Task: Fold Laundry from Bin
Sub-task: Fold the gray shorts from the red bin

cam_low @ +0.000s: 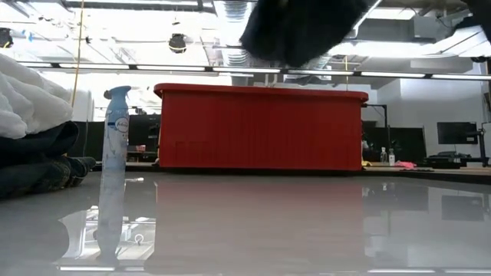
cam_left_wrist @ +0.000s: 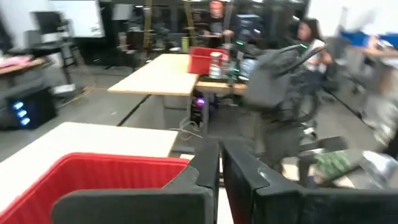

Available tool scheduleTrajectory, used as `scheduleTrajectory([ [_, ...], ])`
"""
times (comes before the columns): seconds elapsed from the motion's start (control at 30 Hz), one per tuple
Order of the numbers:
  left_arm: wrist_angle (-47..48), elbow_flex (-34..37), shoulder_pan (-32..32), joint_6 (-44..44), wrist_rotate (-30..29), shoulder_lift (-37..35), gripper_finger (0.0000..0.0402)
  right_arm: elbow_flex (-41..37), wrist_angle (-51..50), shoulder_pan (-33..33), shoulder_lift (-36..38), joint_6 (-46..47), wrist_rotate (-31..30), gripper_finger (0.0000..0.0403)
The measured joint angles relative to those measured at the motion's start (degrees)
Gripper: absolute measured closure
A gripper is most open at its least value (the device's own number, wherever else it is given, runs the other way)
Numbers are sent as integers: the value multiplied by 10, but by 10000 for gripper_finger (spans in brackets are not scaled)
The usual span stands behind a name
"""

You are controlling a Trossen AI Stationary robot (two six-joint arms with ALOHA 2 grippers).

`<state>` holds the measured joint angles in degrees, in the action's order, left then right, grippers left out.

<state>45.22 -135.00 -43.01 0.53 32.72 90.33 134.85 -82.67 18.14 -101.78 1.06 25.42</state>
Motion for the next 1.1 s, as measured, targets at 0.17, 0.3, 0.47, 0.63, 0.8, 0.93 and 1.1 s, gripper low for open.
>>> scheduleTrajectory([
  [0.17, 67, 0, 59, 52, 1, -22, 350, -2, -4, -52, -31, 62, 44, 174],
  [0.3, 159, 0, 127, 60, 1, -33, 300, 0, -26, -91, -14, 101, 93, 124],
  [0.47, 327, 29, 238, 20, -82, -32, 251, -7, -69, -156, 26, 136, 90, 113],
  [0.63, 321, 140, 362, -151, -292, -36, 233, -8, -72, -235, 97, 208, 18, 112],
  [0.8, 225, 295, 454, -250, -418, -42, 232, -10, -71, -340, 163, 278, -139, 112],
  [0.93, 98, 440, 488, -333, -422, -40, 232, -10, -69, -442, 203, 346, -251, 112],
  [1.1, 29, 596, 505, -447, -423, -42, 232, -10, -70, -563, 222, 387, -352, 112],
])
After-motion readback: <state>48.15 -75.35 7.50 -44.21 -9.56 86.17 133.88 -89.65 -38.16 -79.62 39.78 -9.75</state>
